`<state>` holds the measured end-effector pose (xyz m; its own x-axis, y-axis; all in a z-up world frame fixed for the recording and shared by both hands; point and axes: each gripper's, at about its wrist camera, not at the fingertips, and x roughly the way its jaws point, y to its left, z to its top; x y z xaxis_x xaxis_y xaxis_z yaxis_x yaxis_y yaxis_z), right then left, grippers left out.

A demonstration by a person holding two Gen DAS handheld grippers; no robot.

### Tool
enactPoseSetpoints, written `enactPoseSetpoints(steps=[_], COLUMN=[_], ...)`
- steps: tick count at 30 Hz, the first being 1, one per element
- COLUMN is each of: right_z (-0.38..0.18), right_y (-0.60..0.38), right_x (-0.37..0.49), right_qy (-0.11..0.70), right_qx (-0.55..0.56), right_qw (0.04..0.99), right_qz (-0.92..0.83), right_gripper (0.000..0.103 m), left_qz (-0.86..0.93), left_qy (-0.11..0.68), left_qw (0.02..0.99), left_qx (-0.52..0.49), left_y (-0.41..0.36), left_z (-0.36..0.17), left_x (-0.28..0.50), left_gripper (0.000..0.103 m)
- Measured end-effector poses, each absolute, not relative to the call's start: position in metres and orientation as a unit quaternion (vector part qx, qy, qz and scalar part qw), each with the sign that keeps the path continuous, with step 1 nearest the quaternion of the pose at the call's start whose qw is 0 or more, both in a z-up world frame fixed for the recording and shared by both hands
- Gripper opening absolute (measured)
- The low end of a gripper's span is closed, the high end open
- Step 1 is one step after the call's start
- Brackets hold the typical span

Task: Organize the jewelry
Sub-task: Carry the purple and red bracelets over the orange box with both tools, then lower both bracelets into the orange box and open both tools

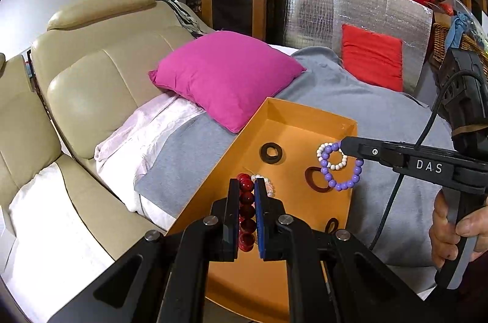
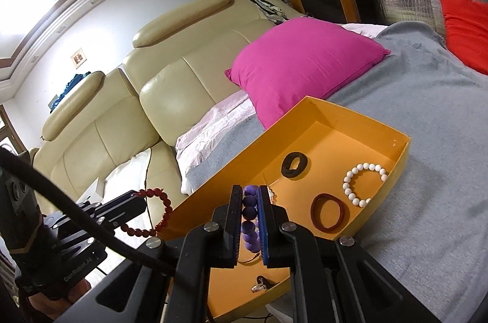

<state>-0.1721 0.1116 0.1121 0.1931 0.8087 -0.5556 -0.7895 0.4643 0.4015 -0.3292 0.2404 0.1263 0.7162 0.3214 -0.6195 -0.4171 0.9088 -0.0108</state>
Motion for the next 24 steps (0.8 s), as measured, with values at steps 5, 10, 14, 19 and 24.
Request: enactPoseSetpoints(steps=[5, 10, 14, 19, 24], right_z=[0.112, 0.11, 0.108, 0.105, 0.101], right_y=[0.112, 0.114, 0.116, 0.12, 0.125], right_x=[-0.173, -0.174, -0.173, -0.174, -0.173], right_qy=[0.367, 0.368, 0.371, 0.374, 0.38], right_qx=[0.012, 0.009, 0.009, 0.005, 0.001], right_qw=[0.772, 0.772, 0.771, 0.77, 0.768], right_qz=[0.519, 0.519, 0.518, 0.517, 0.515], right_gripper=[0.011, 0.011, 0.011, 0.011, 0.011], left_qz=[0.205, 0.208, 0.21, 0.213, 0.215], left_qy=[0.32, 0.324, 0.327, 0.33, 0.336], left_qw=[0.922, 0.92, 0.918, 0.916, 0.913], left_qx=[-0.075, -0.077, -0.077, -0.079, -0.082], left_y=[0.239, 0.239, 0.241, 0.243, 0.245], left_z=[0.126, 0.124, 0.121, 0.116, 0.11], left_x=[-0.331, -0.33, -0.33, -0.33, -0.329], left_gripper=[0.01, 0.01, 0.01, 0.01, 0.01])
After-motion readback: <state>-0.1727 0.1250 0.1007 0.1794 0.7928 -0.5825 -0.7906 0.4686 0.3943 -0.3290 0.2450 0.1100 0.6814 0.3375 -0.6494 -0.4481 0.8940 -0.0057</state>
